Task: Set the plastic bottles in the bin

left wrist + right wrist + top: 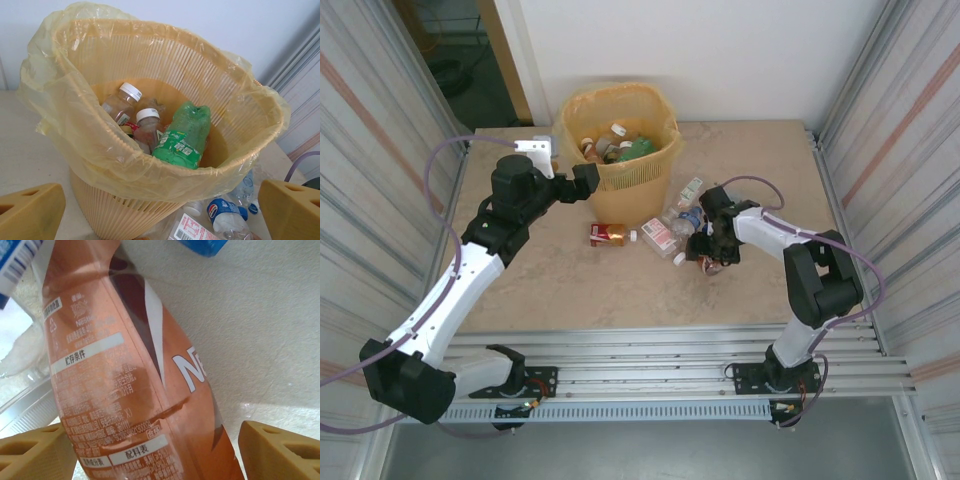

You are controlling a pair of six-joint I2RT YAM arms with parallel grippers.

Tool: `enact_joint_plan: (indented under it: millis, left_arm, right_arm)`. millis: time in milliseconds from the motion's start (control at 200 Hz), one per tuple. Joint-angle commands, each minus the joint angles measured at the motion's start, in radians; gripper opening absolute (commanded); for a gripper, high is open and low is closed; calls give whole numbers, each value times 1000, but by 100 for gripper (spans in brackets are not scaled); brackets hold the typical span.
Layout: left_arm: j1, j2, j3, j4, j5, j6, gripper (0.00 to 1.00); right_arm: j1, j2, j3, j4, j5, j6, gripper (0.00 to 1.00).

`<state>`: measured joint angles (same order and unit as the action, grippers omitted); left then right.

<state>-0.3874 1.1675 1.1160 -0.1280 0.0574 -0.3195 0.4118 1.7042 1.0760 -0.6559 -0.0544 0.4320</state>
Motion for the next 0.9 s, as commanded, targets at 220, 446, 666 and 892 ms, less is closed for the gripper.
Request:
enact_joint_plan:
  millis: [220,446,666,892]
  left_arm:
    - [12,-28,-25,32,-9,-23,99]
    - [13,-32,-31,31,-7,-25,99]
    - [13,-34,-40,38,-8,-31,99]
    - [14,-33,-43,45,1,-39,99]
  right_arm:
    - [27,9,-25,-32,-1,-24,67]
    - [52,-21,-22,-72,7,-22,58]
    - [76,-98,-30,-137,46,2,53]
    - [73,-179,-28,-223,131,33,49]
